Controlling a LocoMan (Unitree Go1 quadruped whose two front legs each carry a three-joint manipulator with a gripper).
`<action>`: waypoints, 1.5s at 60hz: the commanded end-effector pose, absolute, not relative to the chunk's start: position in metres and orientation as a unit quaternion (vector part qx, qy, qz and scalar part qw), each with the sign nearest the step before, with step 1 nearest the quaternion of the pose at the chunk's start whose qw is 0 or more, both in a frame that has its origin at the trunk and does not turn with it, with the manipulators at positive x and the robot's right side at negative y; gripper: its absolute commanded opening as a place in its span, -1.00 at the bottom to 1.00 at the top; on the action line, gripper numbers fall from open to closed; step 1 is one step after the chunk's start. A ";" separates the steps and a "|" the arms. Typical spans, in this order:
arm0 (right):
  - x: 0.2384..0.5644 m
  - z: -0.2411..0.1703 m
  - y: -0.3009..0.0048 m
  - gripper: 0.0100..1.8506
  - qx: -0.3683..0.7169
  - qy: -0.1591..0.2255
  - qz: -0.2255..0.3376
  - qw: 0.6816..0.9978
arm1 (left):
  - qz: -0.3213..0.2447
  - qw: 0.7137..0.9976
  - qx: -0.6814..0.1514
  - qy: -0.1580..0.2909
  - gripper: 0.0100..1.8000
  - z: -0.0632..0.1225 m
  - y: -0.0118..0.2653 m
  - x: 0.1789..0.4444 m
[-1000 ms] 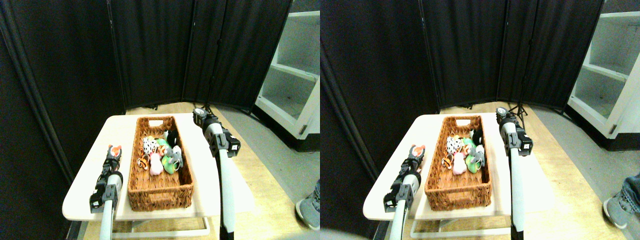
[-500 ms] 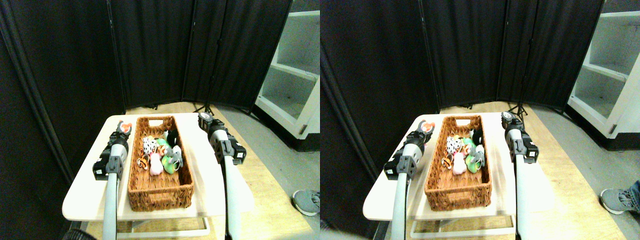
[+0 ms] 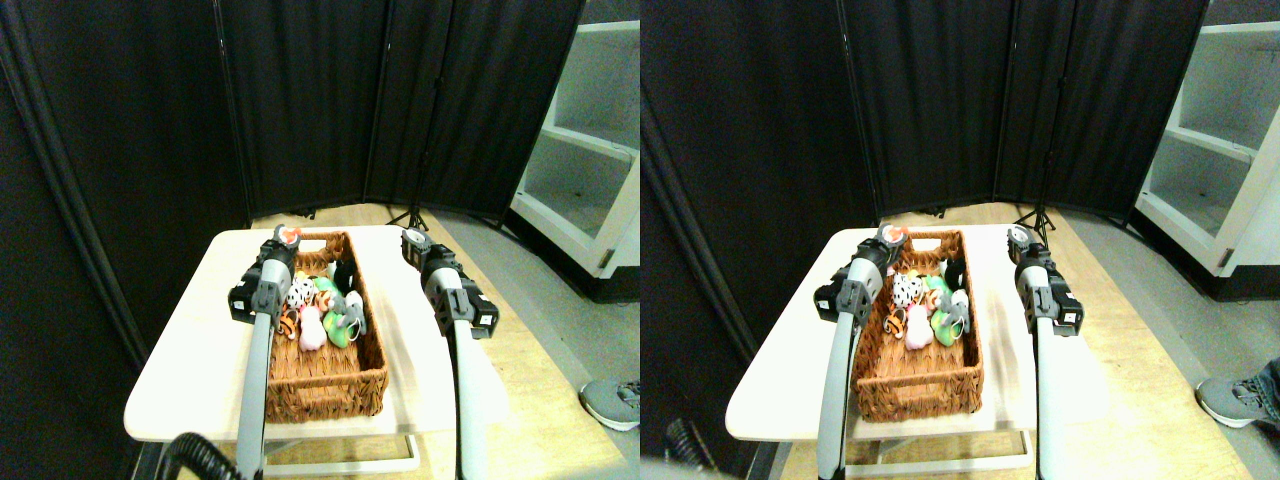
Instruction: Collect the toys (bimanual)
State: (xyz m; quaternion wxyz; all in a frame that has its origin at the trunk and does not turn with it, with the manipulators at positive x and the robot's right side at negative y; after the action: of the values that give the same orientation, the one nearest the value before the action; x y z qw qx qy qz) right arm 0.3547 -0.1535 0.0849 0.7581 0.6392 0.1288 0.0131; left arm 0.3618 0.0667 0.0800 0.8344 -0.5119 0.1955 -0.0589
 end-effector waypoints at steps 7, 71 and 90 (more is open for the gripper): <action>0.353 0.091 -0.155 -1.00 0.646 0.116 0.030 0.754 | -0.074 0.826 -0.527 0.188 -1.00 0.091 0.044 0.362; 0.357 0.079 -0.167 -1.00 0.624 0.117 0.016 0.772 | -0.005 0.859 -0.487 0.157 -0.15 0.080 0.130 0.338; 0.360 0.063 -0.176 -1.00 0.631 0.119 -0.007 0.767 | 0.034 0.871 -0.482 0.085 -0.57 0.073 0.179 0.311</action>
State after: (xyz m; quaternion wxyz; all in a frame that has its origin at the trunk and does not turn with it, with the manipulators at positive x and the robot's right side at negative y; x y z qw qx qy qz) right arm 0.3575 -0.1751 0.0619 0.7545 0.6419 0.1363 -0.0137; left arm 0.3124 0.1755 0.0709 0.8677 -0.4855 0.0983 0.0409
